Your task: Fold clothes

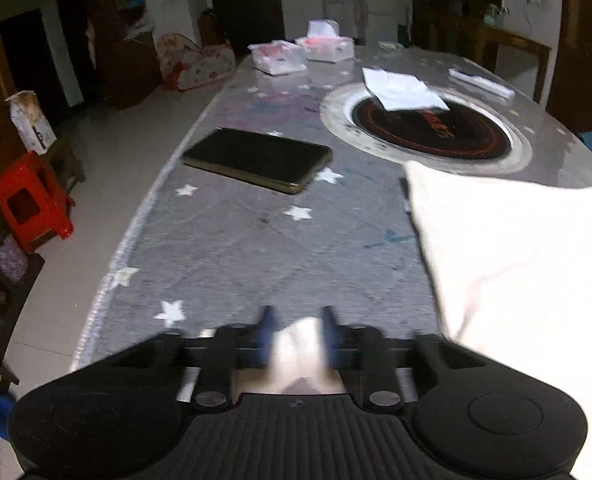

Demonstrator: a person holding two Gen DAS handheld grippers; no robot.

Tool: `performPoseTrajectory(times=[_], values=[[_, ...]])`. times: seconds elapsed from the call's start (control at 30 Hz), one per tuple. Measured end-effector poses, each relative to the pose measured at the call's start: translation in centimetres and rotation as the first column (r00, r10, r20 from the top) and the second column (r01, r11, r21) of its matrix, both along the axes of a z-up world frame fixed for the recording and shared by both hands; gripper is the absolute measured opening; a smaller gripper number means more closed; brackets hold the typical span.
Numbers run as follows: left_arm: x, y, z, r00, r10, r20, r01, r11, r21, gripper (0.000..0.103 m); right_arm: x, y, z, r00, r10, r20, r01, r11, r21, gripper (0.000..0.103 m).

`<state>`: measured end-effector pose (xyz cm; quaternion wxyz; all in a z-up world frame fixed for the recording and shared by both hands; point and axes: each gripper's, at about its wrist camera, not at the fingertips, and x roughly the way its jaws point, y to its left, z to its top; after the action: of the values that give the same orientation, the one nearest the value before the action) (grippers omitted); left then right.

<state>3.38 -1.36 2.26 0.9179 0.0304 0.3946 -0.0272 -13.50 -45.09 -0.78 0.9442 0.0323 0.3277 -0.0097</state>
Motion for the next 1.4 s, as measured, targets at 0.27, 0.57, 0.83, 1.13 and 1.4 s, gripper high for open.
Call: performPoseTrajectory(times=[0.27, 0.57, 0.83, 1.13, 1.4], values=[[-5.0, 7.5, 3.5, 0.975, 0.135, 0.177, -0.092, 0.969, -0.23, 0.01, 0.0, 0.0, 0.1, 1.0, -0.001, -0.001, 0.001, 1.0, -0.004, 0.103], [-13.5, 15.4, 3.7, 0.909, 0.281, 0.307, -0.16, 0.917, -0.365, 0.01, 0.1, 0.2, 0.0, 1.0, 0.001, -0.006, -0.001, 1.0, -0.012, 0.103], [-13.2, 16.6, 0.5, 0.901, 0.387, 0.194, -0.345, 0.913, -0.218, 0.011, 0.2, 0.3, -0.1, 1.0, 0.002, -0.009, -0.002, 1.0, -0.021, 0.103], [-10.4, 12.7, 1.0, 0.98, 0.161, 0.116, -0.133, 0.967, -0.218, 0.011, 0.3, 0.2, -0.1, 1.0, 0.003, -0.01, -0.003, 1.0, -0.023, 0.103], [-5.1, 10.8, -0.1, 0.996, 0.053, 0.072, -0.055, 0.998, 0.02, 0.013, 0.3, 0.3, -0.1, 1.0, 0.002, -0.009, -0.002, 1.0, -0.021, 0.103]])
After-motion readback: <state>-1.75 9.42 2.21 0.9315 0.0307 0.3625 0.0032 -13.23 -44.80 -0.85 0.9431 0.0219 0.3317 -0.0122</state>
